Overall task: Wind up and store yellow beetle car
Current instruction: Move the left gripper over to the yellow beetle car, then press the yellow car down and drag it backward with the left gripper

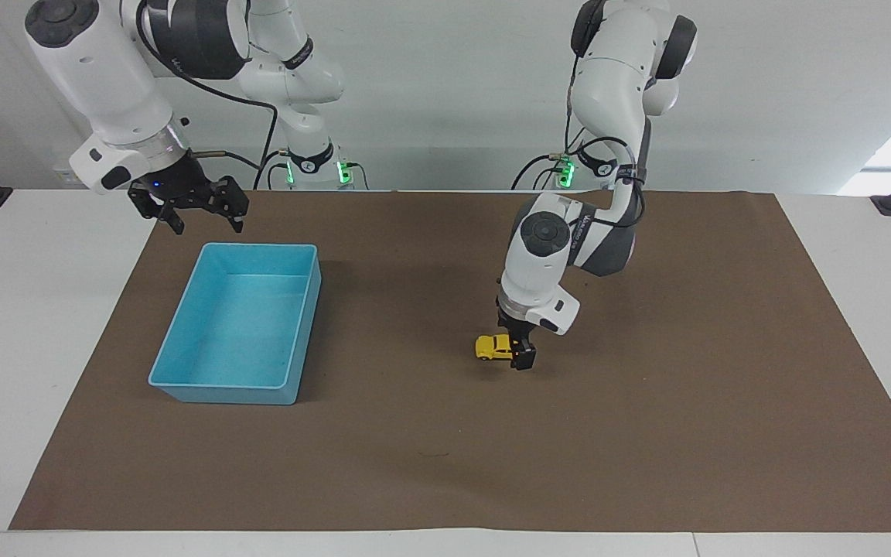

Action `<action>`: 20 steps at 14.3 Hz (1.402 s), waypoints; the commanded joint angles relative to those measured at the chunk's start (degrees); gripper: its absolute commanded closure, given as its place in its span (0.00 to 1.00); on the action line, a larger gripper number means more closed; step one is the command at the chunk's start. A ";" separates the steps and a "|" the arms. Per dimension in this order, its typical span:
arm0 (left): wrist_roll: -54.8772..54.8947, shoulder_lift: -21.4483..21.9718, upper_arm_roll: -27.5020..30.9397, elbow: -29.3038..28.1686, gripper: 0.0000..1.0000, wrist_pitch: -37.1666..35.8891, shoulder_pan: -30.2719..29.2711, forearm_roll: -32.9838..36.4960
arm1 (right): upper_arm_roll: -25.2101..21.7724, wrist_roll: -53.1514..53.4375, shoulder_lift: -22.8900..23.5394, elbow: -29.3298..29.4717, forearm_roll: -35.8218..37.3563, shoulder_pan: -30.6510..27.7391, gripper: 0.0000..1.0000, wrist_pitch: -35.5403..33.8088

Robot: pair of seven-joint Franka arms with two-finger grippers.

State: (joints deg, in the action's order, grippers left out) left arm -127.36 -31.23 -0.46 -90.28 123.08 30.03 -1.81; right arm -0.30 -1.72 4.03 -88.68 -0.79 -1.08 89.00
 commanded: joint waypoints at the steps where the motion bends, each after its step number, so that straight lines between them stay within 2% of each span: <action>1: -1.31 -0.24 0.72 0.02 0.00 0.67 0.64 1.02 | 0.30 0.14 -0.95 -0.88 -0.27 -0.32 0.00 0.47; 3: -1.31 0.03 0.64 -1.39 0.00 1.63 0.91 0.94 | 0.30 0.22 -0.95 -0.88 -0.27 -0.32 0.00 0.47; 4: -1.31 0.11 0.64 -1.65 0.05 1.81 0.91 0.93 | 0.30 0.22 -0.95 -0.88 -0.27 -0.32 0.00 0.47; 6: -1.23 0.38 0.55 -2.27 0.23 1.99 0.99 0.93 | 0.30 0.14 -0.95 -0.88 -0.27 -0.32 0.00 0.47; 7: -1.22 0.47 0.55 -2.62 0.36 2.16 0.99 0.93 | 0.30 0.22 -0.95 -0.88 -0.27 -0.32 0.00 0.47; 9: -0.79 0.55 0.37 -2.89 0.79 2.60 0.91 0.85 | 0.30 0.14 -0.95 -0.88 -0.27 -0.32 0.00 0.47; 10: -0.18 0.55 0.37 -3.32 0.91 2.78 0.91 0.85 | 0.30 0.14 -0.95 -0.88 -0.27 -0.32 0.00 0.47; 16: 1.23 1.43 0.37 -6.40 0.93 4.36 0.65 0.76 | 0.30 0.22 -0.95 -0.88 -0.27 -0.32 0.00 0.47; 20: 7.02 2.31 0.37 -9.73 0.89 4.88 -3.04 0.76 | 0.30 0.14 -0.95 -0.88 -0.27 -0.32 0.00 0.47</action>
State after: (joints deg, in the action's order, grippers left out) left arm -123.95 -29.27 -0.37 -94.55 125.11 29.30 -1.72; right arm -0.30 -1.72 4.03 -88.68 -0.79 -1.08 89.00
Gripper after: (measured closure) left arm 0.555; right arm 0.000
